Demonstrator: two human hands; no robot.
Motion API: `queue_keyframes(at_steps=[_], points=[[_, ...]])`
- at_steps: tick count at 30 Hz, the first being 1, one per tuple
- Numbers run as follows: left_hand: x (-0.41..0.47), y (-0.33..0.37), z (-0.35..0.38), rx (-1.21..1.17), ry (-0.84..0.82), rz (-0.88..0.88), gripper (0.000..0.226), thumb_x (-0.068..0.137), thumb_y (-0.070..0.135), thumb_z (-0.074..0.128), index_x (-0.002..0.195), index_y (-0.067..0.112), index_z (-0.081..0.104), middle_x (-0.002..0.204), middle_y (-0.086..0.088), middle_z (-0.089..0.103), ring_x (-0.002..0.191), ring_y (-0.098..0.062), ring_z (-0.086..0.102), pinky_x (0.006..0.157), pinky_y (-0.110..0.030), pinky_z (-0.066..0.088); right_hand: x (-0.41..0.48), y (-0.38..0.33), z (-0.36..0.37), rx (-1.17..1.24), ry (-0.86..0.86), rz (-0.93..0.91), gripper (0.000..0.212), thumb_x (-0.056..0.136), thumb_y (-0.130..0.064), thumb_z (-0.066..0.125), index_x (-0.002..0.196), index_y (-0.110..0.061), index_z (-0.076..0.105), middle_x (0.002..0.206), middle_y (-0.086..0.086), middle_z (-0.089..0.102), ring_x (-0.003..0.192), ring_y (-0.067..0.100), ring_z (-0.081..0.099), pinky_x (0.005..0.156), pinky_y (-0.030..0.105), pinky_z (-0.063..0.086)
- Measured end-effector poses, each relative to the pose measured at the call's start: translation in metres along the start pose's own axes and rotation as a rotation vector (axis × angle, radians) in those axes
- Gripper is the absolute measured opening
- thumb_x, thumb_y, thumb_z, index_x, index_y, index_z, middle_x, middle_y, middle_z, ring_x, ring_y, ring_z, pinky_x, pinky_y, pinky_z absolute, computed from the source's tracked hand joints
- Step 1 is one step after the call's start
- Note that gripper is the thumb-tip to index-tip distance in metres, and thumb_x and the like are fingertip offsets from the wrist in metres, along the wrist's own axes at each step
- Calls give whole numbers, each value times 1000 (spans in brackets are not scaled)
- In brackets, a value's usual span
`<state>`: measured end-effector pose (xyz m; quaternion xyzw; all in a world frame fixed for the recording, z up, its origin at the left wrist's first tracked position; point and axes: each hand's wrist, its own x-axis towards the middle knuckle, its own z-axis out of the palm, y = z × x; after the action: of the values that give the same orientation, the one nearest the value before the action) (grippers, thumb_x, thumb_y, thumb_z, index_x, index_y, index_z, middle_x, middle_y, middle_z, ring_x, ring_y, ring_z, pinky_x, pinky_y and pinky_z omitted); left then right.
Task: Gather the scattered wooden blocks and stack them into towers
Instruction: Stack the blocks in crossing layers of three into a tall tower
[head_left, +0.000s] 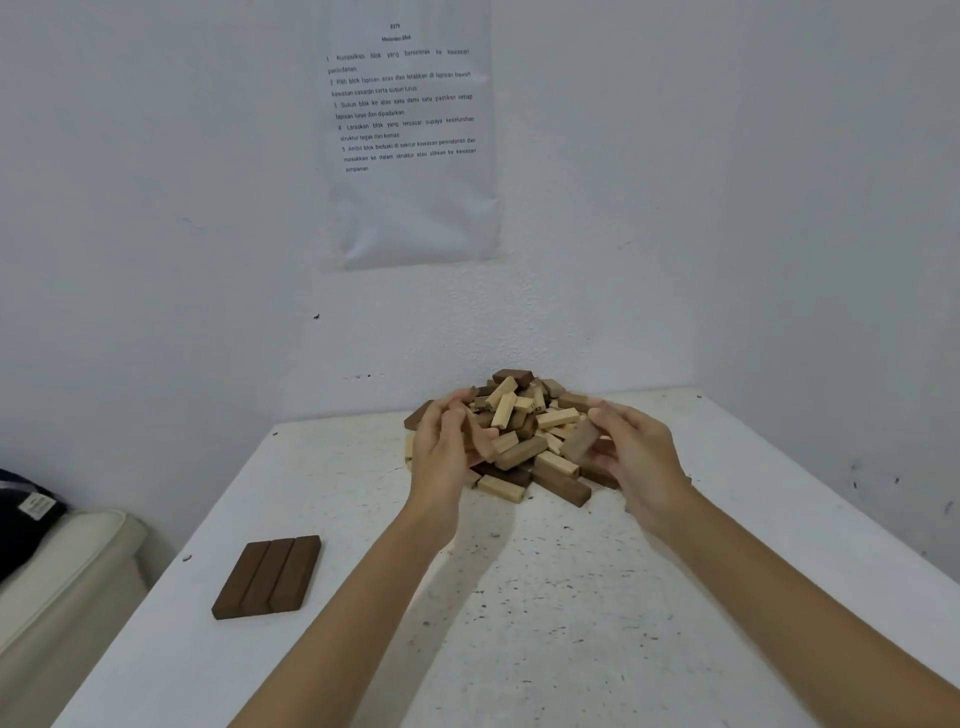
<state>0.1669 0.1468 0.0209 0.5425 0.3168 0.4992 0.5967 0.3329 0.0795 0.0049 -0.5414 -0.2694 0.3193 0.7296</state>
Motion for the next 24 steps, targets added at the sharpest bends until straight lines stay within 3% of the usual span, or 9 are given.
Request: queue_keyframes(at_steps=[3, 6, 9, 12, 15, 18, 20, 22, 24], points=[[9, 6, 3, -20, 26, -58, 32, 104, 16, 28, 124, 20, 54, 73, -3, 55, 72, -11, 56, 73, -25, 52, 17, -7, 4, -5, -57, 62, 25, 98, -4, 39, 110, -7, 61, 73, 7, 61, 74, 20, 64, 77, 37, 54], [18, 7, 6, -11, 17, -84, 33, 104, 18, 31, 130, 17, 51, 84, -2, 52, 69, -9, 50, 64, -20, 45, 37, -6, 8, -221, -138, 95, 29, 94, -5, 43, 113, -11, 64, 73, 3, 54, 59, 12, 49, 58, 26, 43], [27, 4, 7, 7, -34, -71, 34, 103, 21, 39, 134, 14, 49, 95, -3, 62, 75, -10, 60, 67, -18, 52, 55, 2, 9, -607, -190, -119, 25, 87, -16, 68, 110, -24, 66, 92, -3, 60, 82, 10, 56, 77, 27, 48], [33, 0, 6, -31, -57, -55, 33, 104, 18, 37, 135, 15, 48, 94, -2, 70, 94, -19, 69, 83, -27, 56, 65, 7, 12, -805, -259, -338, 48, 76, -19, 81, 119, -24, 61, 117, -6, 59, 108, 6, 54, 91, 17, 41], [36, -2, 4, -84, -62, -70, 32, 104, 14, 33, 132, 16, 49, 106, -12, 68, 100, -24, 68, 73, -25, 59, 78, 9, 19, -861, -277, -376, 68, 70, -25, 85, 130, -23, 54, 122, -8, 60, 108, 5, 55, 86, 11, 42], [37, -3, 0, -77, -53, -87, 31, 105, 12, 30, 127, 16, 52, 110, -17, 67, 92, -20, 68, 68, -23, 59, 88, 12, 26, -913, -264, -365, 86, 64, -39, 87, 138, -30, 44, 128, -12, 59, 111, 10, 58, 97, 34, 46], [38, -3, -1, -67, -50, -91, 31, 105, 12, 31, 125, 16, 54, 108, -16, 68, 89, -18, 67, 66, -21, 58, 90, 13, 29, -945, -262, -377, 87, 65, -43, 85, 140, -32, 42, 127, -13, 59, 107, 10, 59, 95, 37, 46], [38, -3, -2, -51, -48, -91, 30, 105, 13, 31, 123, 17, 55, 104, -14, 70, 86, -16, 68, 66, -21, 58, 89, 12, 32, -960, -264, -409, 82, 68, -40, 83, 139, -33, 43, 122, -14, 60, 93, 6, 60, 84, 31, 46], [38, -3, -2, -6, -48, -82, 30, 104, 13, 33, 123, 19, 55, 100, -9, 72, 89, -15, 68, 78, -26, 57, 85, 12, 34, -956, -254, -449, 78, 68, -35, 83, 136, -32, 43, 114, -15, 59, 73, 0, 56, 73, 27, 44]])
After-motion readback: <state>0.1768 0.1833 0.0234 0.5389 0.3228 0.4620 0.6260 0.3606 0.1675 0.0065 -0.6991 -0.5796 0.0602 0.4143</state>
